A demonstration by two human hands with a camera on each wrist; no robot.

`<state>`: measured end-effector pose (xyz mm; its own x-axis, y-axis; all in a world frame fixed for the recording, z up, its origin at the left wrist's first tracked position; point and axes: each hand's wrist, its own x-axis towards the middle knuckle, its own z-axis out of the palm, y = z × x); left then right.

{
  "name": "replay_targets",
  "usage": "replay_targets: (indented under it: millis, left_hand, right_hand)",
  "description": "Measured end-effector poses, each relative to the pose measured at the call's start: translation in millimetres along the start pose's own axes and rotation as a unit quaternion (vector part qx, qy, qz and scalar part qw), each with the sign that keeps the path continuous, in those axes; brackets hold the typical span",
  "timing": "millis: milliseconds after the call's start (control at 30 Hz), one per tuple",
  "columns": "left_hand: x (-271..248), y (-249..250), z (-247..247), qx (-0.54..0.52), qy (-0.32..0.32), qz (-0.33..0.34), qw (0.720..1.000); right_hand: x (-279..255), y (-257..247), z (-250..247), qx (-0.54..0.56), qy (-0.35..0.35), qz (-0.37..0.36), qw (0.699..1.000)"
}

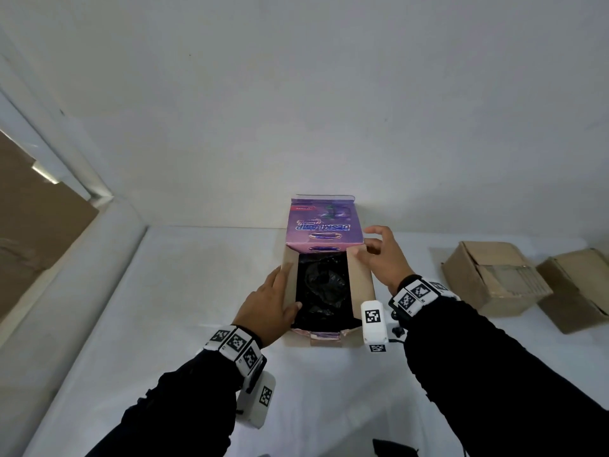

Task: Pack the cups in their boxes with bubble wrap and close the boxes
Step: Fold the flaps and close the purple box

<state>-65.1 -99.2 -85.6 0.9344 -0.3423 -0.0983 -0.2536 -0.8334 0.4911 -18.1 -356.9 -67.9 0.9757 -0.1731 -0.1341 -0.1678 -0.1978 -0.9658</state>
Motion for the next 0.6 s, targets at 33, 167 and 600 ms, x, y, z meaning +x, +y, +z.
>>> replay_targets:
  millis: [33,167,600]
  left_hand:
    - [-2.0,2.3,-1.5,-0.002,0.003,-0.002,1.000]
    - [-10.7,10.1,-5.7,-0.027,-0.002,-0.008,1.000]
    - [-29.5,18.2,-21.3,-0.029,0.073,0.012,0.997]
  right_hand:
    - [-2.5,0.5,-1.5,0.007,0.020,0.003,1.000]
    - [-9.2,3.9,-8.1,-0.017,0.089,-0.002,0.996]
    - [-66.8,-5.3,-23.8,-0.130,0.007,-0.031,0.991]
